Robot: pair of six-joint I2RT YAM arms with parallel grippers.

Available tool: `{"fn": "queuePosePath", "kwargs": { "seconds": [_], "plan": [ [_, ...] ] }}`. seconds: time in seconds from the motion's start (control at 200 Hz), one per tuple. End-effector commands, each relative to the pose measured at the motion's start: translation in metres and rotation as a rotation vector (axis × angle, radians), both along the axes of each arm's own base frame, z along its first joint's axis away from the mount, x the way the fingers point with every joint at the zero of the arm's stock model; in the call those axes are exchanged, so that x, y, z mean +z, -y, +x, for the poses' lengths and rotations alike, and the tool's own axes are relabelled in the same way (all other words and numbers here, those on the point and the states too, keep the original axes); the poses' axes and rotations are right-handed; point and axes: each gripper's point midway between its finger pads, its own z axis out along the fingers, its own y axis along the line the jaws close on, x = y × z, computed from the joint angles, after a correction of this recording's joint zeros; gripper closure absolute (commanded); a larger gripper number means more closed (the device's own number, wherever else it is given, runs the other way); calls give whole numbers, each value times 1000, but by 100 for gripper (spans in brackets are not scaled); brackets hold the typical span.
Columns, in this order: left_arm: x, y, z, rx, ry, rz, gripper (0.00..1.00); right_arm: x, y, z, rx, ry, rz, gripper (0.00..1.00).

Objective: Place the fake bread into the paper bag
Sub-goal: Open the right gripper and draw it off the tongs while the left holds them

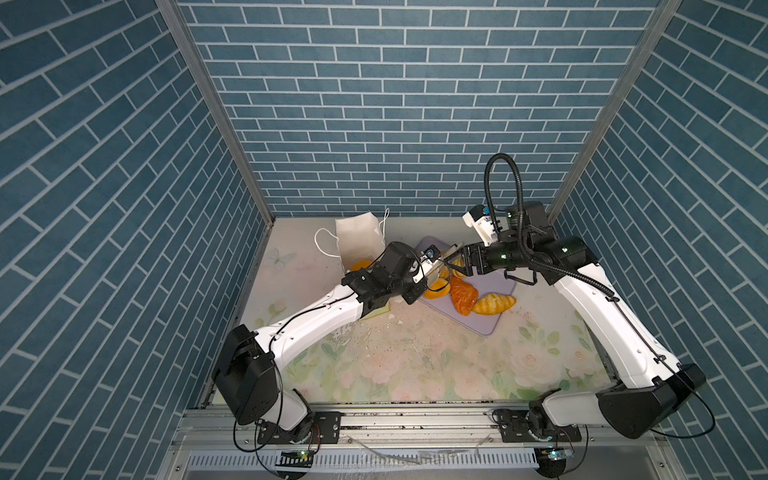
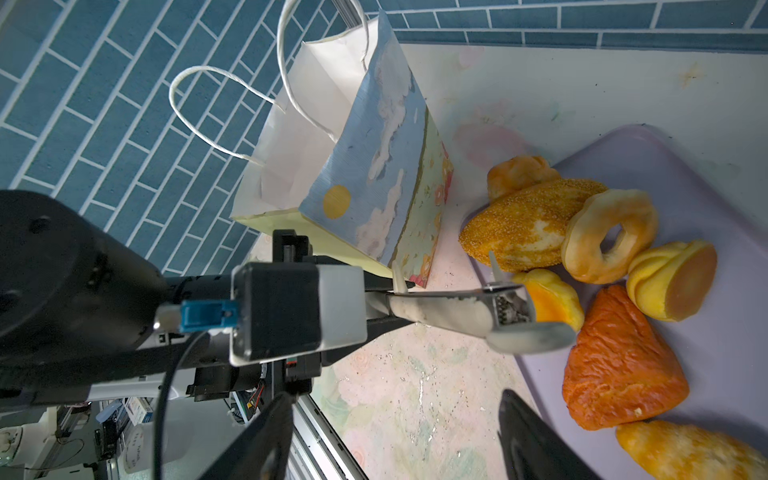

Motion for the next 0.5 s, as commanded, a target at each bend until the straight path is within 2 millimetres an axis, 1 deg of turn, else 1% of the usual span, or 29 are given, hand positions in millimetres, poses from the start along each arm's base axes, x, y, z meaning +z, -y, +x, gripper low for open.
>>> {"fn": "queuePosePath", "kwargs": {
  "seconds": [0.0, 0.14, 0.235, 0.365, 0.415, 0.495],
  "plan": [
    [8, 1, 0, -20, 66, 16, 88, -14, 17, -4, -4, -45, -104, 23],
    [6, -1, -5, -46, 91, 41, 87, 1, 35, -1, -11, -10, -138, 24],
    [8, -1, -7, -66, 113, 51, 88, 6, 46, -5, 22, -34, -170, 23],
    [8, 1, -10, -97, 152, 89, 88, -3, 52, -12, 93, -125, -259, 24],
    [10, 2, -10, -105, 172, 100, 88, -9, 55, -8, 91, -128, -293, 24],
    [9, 4, -11, -126, 201, 130, 88, -10, 57, -5, 96, -117, -315, 24]
  ]
}}
